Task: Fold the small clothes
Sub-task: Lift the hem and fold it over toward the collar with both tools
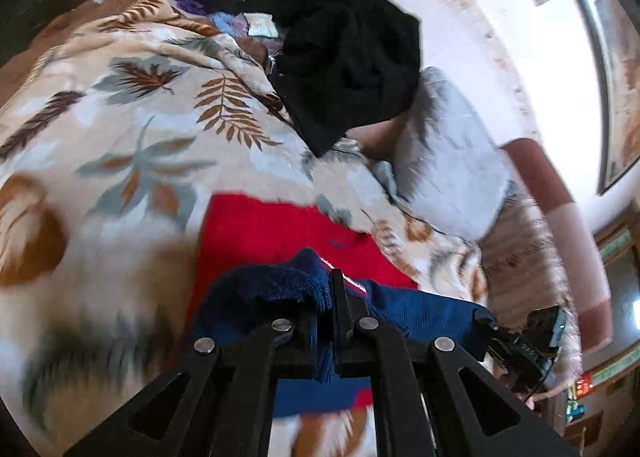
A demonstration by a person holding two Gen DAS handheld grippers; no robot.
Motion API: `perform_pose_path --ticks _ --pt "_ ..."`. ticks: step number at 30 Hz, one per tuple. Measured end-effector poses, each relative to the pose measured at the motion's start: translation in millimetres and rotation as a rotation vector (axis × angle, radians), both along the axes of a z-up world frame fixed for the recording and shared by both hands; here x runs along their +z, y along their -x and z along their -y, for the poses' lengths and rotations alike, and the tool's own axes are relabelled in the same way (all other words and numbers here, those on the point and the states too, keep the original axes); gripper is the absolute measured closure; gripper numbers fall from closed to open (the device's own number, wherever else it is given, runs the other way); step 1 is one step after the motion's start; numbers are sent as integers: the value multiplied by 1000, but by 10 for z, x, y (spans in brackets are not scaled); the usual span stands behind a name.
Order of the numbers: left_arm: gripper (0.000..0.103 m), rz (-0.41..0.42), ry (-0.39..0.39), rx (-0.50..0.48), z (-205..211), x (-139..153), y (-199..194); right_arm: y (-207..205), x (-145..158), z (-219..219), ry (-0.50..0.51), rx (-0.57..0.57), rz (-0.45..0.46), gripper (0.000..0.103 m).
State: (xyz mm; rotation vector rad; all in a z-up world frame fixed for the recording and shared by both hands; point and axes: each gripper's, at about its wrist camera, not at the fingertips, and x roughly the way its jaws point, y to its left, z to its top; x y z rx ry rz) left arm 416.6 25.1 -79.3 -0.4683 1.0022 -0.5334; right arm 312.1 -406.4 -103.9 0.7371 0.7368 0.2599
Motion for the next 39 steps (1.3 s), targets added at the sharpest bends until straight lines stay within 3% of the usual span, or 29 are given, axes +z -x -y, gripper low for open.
perform_pose_path --ticks 3,7,10,13,14,16,17,18,20,21,25,28,33,36,39 --pt "98 -49 -16 10 131 -319 -433 -422 -259 159 -37 -41 -49 92" --pt "97 -51 -6 63 125 -666 -799 -877 -738 380 -133 -60 -151 91" --pt "97 -82 18 113 51 -898 -965 -1018 -1089 537 -267 -71 -245 90" --pt "96 -110 100 158 -37 -1010 -976 -958 -1077 678 -291 -106 -211 85" --pt "94 -103 98 165 -37 -989 -953 -881 -993 747 -276 -139 -174 78" --pt "80 -45 62 186 -35 -837 -863 -689 -841 906 -278 -207 -107 61" --pt "57 1 43 208 -46 -733 -800 -575 -769 958 -251 -261 -90 31" --pt "35 47 33 235 -63 -631 -730 -452 -685 970 -201 -321 -69 23" --pt "23 129 26 311 -123 -437 -564 -346 -549 885 -133 -291 -33 23" --pt "23 162 17 345 -143 -346 -468 -326 -506 800 -108 -260 -39 23" --pt "23 153 -108 374 -52 -248 -116 -240 -355 312 41 -158 -29 26" --pt "23 106 -163 315 141 -381 151 -211 -342 -33 134 -86 -39 36" --pt "23 70 -407 208 545 -626 495 -198 -608 -367 251 -10 -176 42" --pt "23 36 -513 183 638 -772 567 -146 -780 -361 302 -20 -267 45" --pt "23 70 -593 161 705 -795 615 -103 -833 -238 281 -17 -267 56"
